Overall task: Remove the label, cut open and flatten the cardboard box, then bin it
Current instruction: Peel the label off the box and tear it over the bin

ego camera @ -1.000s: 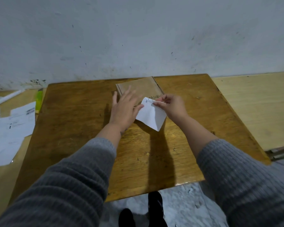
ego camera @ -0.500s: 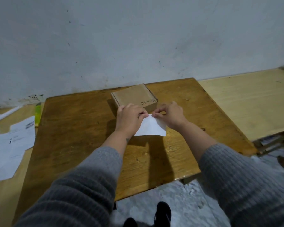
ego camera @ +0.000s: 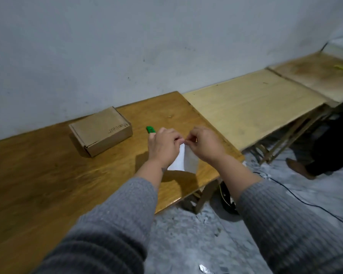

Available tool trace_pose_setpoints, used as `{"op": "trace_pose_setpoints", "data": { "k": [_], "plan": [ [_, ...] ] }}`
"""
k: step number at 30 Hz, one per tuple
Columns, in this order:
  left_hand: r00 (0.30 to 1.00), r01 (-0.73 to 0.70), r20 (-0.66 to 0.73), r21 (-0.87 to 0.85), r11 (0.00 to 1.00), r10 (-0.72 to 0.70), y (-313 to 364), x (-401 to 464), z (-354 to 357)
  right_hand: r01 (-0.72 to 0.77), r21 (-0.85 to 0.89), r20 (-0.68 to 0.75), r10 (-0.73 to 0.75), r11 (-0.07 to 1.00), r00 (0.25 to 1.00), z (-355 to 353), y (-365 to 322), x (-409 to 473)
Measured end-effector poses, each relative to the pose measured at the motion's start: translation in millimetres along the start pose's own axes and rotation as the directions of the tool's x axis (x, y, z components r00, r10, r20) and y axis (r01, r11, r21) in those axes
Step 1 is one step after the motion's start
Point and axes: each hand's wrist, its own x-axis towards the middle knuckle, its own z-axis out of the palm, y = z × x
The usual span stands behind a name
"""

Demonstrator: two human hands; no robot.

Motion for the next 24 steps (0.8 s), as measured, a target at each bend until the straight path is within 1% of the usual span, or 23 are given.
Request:
{"op": "trace_pose_setpoints", "data": {
  "k": [3, 5, 8, 11, 14, 16, 17, 19, 20, 22, 24],
  "plan": [
    [0.994, 0.078, 0.079, -0.019, 0.997, -0.076, 54.8, 13.0, 28.0, -0.014, -0.054, -0.072, 0.010, 0.998, 0.997, -26.1, 44.9, -20.0],
    [0.981, 0.136, 0.149, -0.067, 0.989, -0.125, 96.8, 20.7, 50.5, -0.030, -0.099, -0.102, 0.020, 0.995, 0.995, -47.7, 80.2, -34.1],
    [0.955, 0.201, 0.250, -0.143, 0.969, -0.161, 167.9, 28.9, 87.1, -0.062, -0.133, -0.146, 0.043, 0.989, 0.988, -83.8, 140.5, -57.3],
    [0.932, 0.274, 0.298, -0.200, 0.941, -0.208, 226.5, 35.9, 132.0, -0.101, -0.152, -0.178, 0.074, 0.983, 0.981, -115.6, 197.9, -83.3],
    [0.915, 0.327, 0.320, -0.237, 0.915, -0.245, 271.6, 39.7, 175.2, -0.104, -0.159, -0.160, 0.078, 0.982, 0.984, -136.1, 244.5, -107.7],
    [0.919, 0.323, 0.312, -0.241, 0.915, -0.242, 294.6, 41.7, 198.0, -0.170, -0.116, -0.150, 0.152, 0.979, 0.977, -145.8, 272.6, -121.7],
    [0.915, 0.349, 0.295, -0.238, 0.906, -0.275, 299.5, 43.6, 208.3, -0.214, -0.086, -0.163, 0.198, 0.973, 0.966, -151.1, 287.5, -128.1],
    [0.883, 0.448, 0.263, -0.229, 0.864, -0.388, 302.1, 47.6, 224.4, -0.319, -0.013, -0.189, 0.310, 0.948, 0.932, -164.5, 318.6, -140.8],
    [0.875, 0.469, 0.248, -0.218, 0.856, -0.416, 302.7, 50.1, 232.4, -0.363, 0.023, -0.185, 0.360, 0.932, 0.914, -171.7, 333.8, -146.0],
    [0.904, 0.403, 0.242, -0.199, 0.894, -0.353, 311.0, 53.9, 248.6, -0.431, 0.108, -0.174, 0.444, 0.896, 0.879, -181.4, 361.2, -153.8],
    [0.931, 0.334, 0.216, -0.188, 0.923, -0.293, 321.7, 53.9, 262.0, -0.473, 0.192, -0.196, 0.506, 0.860, 0.840, -184.3, 378.6, -158.4]
  ]
}}
